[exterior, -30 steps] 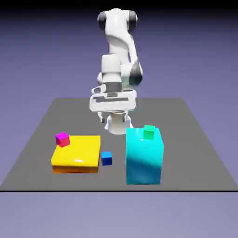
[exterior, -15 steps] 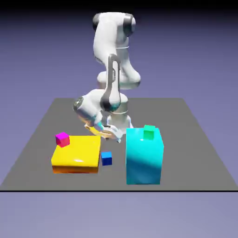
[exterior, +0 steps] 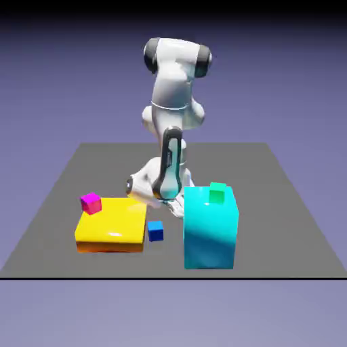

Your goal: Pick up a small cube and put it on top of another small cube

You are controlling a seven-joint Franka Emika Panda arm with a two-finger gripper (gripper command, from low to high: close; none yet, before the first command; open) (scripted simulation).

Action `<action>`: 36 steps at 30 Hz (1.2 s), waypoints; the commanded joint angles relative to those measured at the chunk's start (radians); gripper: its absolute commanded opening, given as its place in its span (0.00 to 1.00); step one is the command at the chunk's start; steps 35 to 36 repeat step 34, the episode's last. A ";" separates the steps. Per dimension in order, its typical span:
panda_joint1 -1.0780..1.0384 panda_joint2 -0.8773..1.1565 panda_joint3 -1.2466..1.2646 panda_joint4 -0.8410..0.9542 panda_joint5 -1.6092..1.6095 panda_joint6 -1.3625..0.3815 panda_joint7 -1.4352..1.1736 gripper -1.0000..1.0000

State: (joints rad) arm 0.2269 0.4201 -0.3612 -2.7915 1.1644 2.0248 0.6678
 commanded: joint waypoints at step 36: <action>-0.554 -0.066 -0.516 0.583 -0.261 -0.532 0.509 1.00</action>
